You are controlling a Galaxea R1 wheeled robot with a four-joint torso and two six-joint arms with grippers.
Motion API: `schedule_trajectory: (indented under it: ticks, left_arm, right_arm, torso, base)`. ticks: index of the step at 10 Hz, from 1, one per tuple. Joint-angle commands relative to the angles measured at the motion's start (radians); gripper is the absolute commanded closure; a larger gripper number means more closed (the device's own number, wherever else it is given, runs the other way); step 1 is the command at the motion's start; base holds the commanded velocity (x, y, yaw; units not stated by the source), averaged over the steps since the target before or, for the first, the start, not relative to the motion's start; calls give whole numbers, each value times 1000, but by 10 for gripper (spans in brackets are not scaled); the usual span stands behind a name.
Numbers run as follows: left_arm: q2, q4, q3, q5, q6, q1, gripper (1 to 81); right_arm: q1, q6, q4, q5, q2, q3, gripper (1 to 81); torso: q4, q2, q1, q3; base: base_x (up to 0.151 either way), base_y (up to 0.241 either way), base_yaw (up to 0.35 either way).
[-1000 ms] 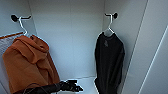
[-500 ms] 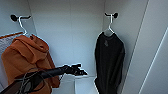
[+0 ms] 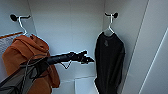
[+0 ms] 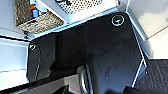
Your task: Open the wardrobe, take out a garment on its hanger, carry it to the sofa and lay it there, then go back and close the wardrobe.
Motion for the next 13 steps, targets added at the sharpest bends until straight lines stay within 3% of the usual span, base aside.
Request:
schedule_trajectory:
  ticks: [1, 4, 7, 8, 13]
  left_arm:
    - [15, -140, 21, -17, -77, -306, 10]
    - [20, -258, 28, -97, -77, -397, 10]
    - [38, -319, 15, -123, -82, -472, 10]
    - [36, -357, 12, -184, -83, -487, 10]
    - [90, -416, -31, -256, -88, -533, 10]
  right_arm:
    - [51, -2, 3, -58, 1, 1, 10]
    - [51, -2, 1, -58, 4, 1, 10]
    - [54, -2, 1, -58, 10, 2, 10]
    - [53, -2, 1, -60, 11, 2, 10]
    - [59, -2, 1, -60, 20, -5, 10]
  torso:
    - [0, 0, 0, 0]
    - [0, 0, 0, 0]
    - [0, 0, 0, 0]
    - [0, 0, 0, 0]
    - [0, 0, 0, 0]
  base:
    - [0, 0, 0]
    - [0, 0, 0]
    - [0, 0, 0]
    - [0, 0, 0]
    - [0, 0, 0]
